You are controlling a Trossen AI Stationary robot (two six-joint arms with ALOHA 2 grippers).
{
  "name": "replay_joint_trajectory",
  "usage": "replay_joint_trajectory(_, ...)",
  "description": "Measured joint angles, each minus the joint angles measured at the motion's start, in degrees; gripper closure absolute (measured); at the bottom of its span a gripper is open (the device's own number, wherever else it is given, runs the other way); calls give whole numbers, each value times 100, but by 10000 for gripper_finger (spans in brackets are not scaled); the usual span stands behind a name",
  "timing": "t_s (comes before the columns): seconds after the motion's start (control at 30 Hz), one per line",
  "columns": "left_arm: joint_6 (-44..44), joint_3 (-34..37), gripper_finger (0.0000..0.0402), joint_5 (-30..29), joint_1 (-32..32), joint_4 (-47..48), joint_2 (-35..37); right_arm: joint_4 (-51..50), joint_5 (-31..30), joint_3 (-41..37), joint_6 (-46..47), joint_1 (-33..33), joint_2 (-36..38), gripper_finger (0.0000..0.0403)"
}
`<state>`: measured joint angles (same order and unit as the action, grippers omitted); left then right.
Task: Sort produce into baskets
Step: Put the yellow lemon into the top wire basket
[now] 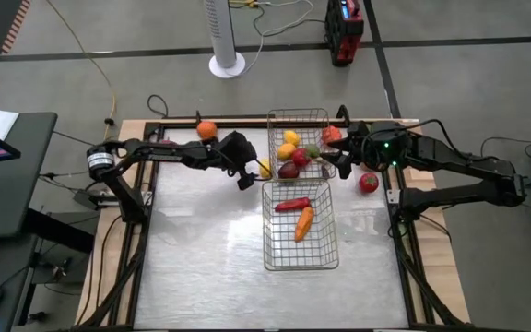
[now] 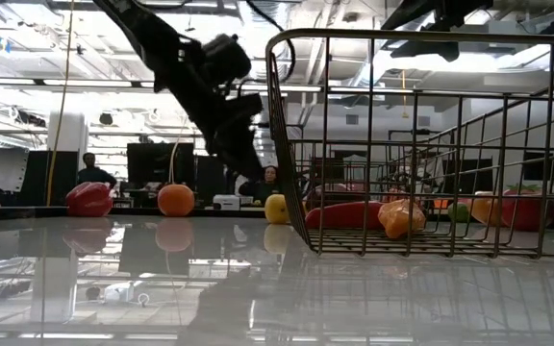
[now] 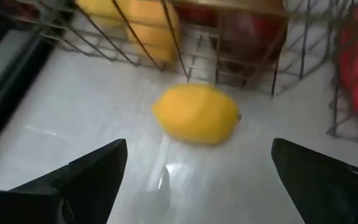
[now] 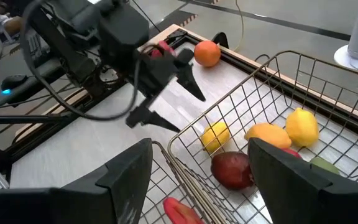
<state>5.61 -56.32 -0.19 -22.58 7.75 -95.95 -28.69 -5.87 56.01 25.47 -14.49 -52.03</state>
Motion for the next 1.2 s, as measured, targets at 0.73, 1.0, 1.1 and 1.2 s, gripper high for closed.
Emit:
replay_joint_trajectory(0.73,-77,-27,15,835,-174,-1607,-1213,20,-7,0,260,-28,-2,112)
replay_joint_trajectory(1.0,-53,-28,25,820,-174,-1847,-1213,20,-26,0,260,-28,-2,112)
replay_joint_trajectory(1.1,-77,-28,49,906,-138,-1829,-1213,20,-26,0,258,-28,-2,112)
replay_joint_trajectory(1.2,-83,-28,87,899,-121,-1692,-1213,20,-26,0,257,-28,-2,112)
